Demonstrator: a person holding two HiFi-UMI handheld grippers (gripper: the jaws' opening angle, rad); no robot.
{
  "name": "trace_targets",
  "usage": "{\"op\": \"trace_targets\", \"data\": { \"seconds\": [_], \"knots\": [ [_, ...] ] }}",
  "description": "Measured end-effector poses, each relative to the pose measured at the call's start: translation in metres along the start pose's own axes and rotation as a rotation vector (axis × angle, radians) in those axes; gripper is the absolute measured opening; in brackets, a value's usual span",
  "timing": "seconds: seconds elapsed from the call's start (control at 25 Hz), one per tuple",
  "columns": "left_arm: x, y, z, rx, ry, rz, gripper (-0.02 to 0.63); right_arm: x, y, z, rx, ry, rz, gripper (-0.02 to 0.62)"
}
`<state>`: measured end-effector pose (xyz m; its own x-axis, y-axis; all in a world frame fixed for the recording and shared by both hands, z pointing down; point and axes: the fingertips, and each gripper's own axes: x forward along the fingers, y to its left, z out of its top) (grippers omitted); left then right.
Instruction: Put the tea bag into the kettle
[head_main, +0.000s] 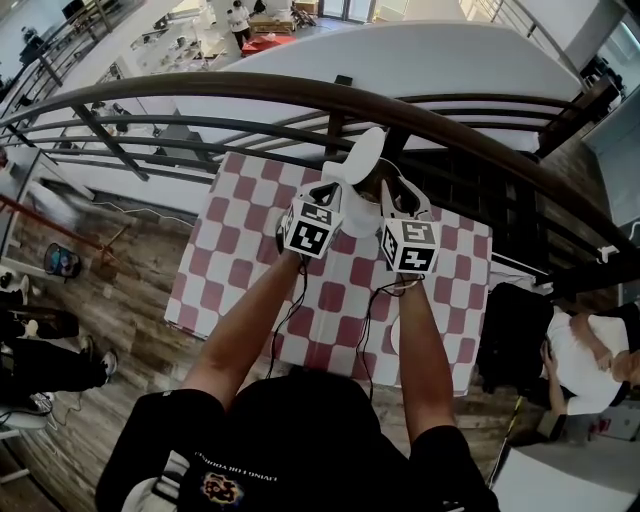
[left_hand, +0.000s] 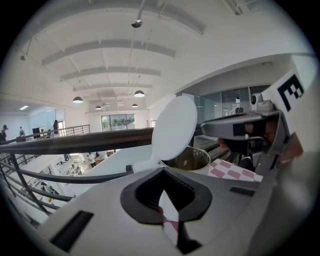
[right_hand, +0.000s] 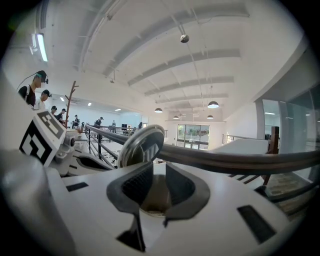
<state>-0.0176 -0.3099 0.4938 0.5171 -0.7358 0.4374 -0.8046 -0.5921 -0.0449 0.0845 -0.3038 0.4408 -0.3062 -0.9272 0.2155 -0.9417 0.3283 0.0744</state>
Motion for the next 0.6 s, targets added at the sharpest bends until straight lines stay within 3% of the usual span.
{"op": "trace_targets", "data": {
  "seconds": [0.08, 0.12, 0.32, 0.6],
  "knots": [
    [-0.004, 0.003, 0.001, -0.001, -0.005, 0.005, 0.0, -0.003, 0.001, 0.021, -0.016, -0.047, 0.001, 0.064],
    [-0.005, 0.004, 0.002, -0.001, -0.009, 0.008, -0.002, -0.005, 0.003, 0.032, -0.023, -0.076, 0.007, 0.015],
    [-0.013, 0.009, 0.006, -0.003, -0.023, 0.022, -0.002, -0.01, 0.016, 0.076, -0.048, -0.178, 0.055, 0.012],
    [-0.018, 0.014, 0.004, -0.013, -0.023, 0.032, 0.0, 0.004, 0.03, 0.086, -0.077, -0.146, 0.092, 0.012]
  ]
}}
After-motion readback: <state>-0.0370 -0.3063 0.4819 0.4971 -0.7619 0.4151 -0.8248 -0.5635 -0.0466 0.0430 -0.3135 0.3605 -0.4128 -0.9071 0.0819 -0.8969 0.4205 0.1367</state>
